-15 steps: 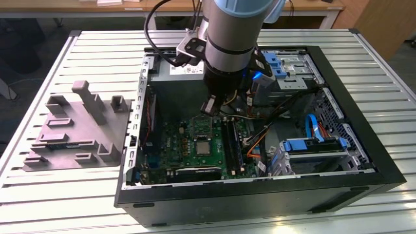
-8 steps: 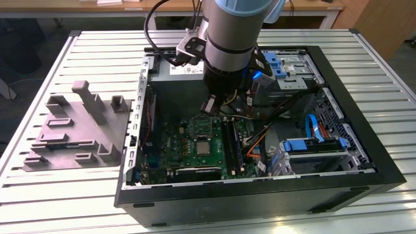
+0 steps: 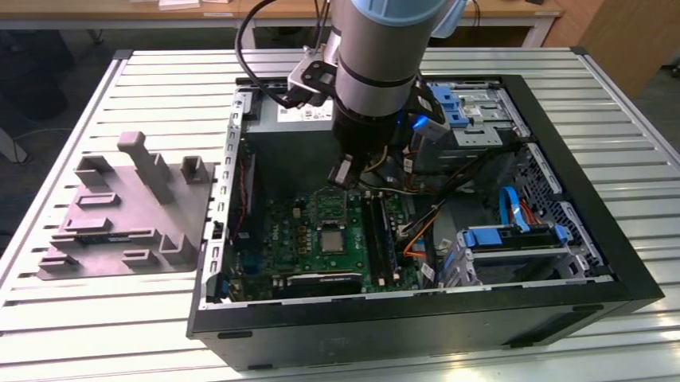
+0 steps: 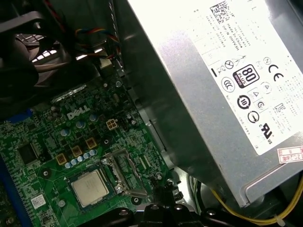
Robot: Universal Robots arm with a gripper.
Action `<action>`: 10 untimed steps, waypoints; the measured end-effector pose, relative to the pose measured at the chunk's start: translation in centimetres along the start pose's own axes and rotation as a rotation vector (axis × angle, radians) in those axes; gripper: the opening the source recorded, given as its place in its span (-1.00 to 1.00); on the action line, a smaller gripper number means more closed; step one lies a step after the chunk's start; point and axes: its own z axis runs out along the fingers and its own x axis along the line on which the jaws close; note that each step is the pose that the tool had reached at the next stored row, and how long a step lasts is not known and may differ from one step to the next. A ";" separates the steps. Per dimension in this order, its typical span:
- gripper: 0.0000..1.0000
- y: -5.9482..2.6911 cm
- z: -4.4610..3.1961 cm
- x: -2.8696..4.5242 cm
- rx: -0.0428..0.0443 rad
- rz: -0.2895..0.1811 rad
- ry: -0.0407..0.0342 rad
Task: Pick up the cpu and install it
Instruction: 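Close the cpu cover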
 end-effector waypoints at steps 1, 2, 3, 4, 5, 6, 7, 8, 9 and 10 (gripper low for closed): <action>-0.79 0.00 -0.01 0.00 -0.0001 -0.001 0.0001; -0.79 0.01 -0.01 0.00 -0.0003 -0.003 0.0002; -0.79 0.02 -0.01 0.01 -0.0004 -0.004 0.0005; -0.79 0.03 -0.01 0.02 -0.0006 -0.007 0.0009; -0.79 0.04 -0.02 0.02 -0.0008 -0.009 0.0012; -0.79 0.06 -0.02 0.03 -0.0010 -0.012 0.0017; -0.79 0.07 -0.01 0.04 -0.0012 -0.015 0.0023; -0.79 0.08 -0.01 0.04 -0.0012 -0.018 0.0031; -0.79 0.10 0.00 0.05 0.0001 -0.022 0.0065; -0.79 0.12 -0.02 0.06 0.0036 -0.024 0.0141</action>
